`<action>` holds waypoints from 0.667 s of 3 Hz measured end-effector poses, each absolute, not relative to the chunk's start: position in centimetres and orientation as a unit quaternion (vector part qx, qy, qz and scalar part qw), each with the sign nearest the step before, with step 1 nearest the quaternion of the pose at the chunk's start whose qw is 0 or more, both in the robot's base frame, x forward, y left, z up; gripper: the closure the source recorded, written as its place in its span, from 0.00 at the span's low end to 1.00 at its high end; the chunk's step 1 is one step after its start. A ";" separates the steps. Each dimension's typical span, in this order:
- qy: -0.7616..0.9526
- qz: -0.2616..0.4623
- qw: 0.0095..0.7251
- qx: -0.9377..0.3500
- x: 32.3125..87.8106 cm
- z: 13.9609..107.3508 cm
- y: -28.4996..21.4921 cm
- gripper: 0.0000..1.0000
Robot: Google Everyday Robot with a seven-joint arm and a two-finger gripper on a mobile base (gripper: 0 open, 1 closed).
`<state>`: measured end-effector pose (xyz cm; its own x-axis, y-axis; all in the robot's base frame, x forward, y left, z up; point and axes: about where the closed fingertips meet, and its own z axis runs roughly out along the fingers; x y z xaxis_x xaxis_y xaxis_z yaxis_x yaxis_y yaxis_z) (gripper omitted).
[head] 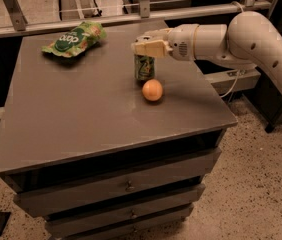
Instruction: Move green can near orange
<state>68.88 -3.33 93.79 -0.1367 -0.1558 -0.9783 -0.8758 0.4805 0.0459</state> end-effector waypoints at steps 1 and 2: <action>0.674 0.338 0.533 -0.384 68.9 93.8 -3.1 0.00; 0.674 0.339 0.533 -0.384 68.8 93.8 -3.0 0.00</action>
Offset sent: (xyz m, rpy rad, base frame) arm -0.0020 0.0000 0.0012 0.0028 0.0044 0.0102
